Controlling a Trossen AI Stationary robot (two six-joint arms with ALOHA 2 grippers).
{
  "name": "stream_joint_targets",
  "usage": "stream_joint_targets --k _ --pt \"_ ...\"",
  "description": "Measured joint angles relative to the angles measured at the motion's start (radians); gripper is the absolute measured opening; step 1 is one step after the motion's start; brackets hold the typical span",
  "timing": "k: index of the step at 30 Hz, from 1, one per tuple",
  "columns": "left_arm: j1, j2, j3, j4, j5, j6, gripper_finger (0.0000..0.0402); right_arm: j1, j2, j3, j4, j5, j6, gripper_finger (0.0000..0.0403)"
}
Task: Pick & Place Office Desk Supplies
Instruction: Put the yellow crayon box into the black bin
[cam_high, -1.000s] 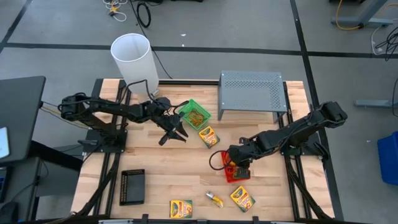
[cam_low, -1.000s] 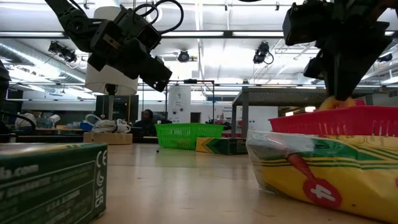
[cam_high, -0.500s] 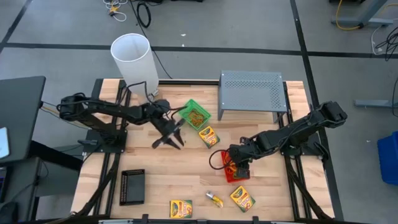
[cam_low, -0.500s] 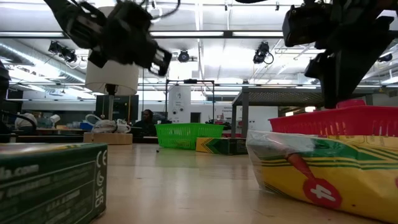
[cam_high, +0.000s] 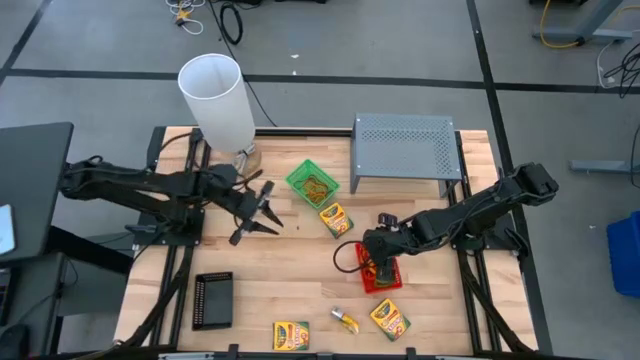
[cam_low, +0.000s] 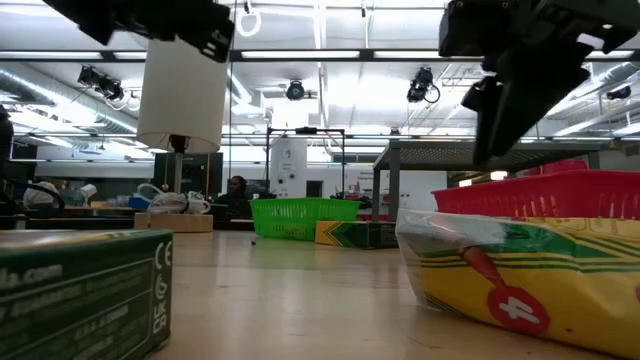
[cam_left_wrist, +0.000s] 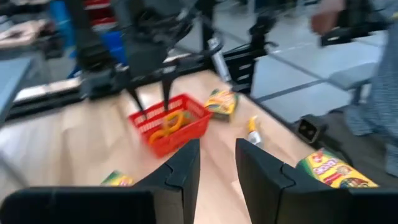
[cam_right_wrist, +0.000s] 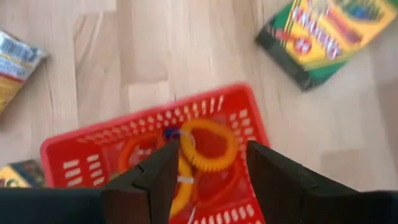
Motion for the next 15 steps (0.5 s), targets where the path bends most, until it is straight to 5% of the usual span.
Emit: stream_joint_targets --k 8,15 --pt "-0.098 -0.080 0.000 -0.249 -0.324 -0.136 0.0110 -0.004 0.000 0.000 0.111 0.101 -0.133 0.0197" --pt "-0.159 -0.079 0.000 -0.449 -0.417 -0.289 0.0110 -0.037 0.000 0.000 0.205 0.112 -0.206 0.0197"
